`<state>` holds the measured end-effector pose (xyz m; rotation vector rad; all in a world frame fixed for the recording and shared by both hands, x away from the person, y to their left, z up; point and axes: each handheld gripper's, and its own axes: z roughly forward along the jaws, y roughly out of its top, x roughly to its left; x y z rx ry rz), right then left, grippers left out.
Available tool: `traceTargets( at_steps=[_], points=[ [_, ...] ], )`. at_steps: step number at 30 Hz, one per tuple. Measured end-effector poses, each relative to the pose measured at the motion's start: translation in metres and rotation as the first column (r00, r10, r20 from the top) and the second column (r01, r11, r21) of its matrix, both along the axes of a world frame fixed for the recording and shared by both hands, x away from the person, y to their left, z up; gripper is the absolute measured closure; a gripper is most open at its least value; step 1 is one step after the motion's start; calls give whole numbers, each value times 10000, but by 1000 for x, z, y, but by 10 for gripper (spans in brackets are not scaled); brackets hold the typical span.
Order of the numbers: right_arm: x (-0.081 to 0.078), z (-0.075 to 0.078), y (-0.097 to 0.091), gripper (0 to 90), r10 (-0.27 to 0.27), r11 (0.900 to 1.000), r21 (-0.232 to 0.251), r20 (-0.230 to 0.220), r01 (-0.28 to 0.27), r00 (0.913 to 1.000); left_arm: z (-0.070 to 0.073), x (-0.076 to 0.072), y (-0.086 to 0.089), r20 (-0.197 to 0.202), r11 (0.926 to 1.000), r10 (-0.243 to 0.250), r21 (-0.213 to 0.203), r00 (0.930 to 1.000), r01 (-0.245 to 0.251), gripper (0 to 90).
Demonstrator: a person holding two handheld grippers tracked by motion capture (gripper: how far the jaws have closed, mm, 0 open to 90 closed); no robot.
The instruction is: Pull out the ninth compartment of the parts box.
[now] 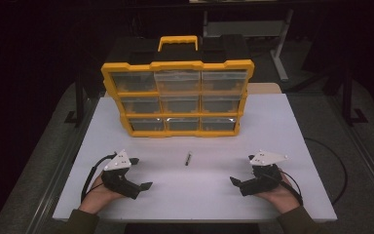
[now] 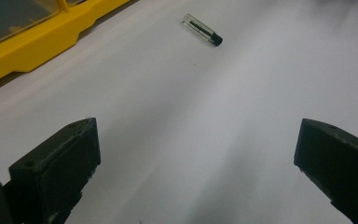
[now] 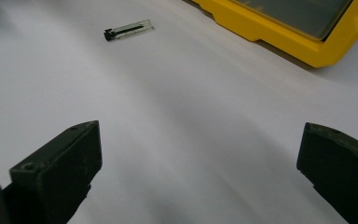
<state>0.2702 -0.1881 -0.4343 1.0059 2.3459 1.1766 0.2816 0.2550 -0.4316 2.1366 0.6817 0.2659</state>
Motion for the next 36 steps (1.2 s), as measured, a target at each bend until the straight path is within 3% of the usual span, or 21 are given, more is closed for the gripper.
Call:
traceTargets(
  at_steps=[15,36],
  points=[
    [2,1,-1,0,2,9994,335,-114,1,9999,-3,1,1,-158,10000,-5,-72,9999,4,0],
    [12,5,4,0,239,9977,626,137,-247,9996,-6,2,0,-303,9998,-68,-202,9995,62,0]
  ],
)
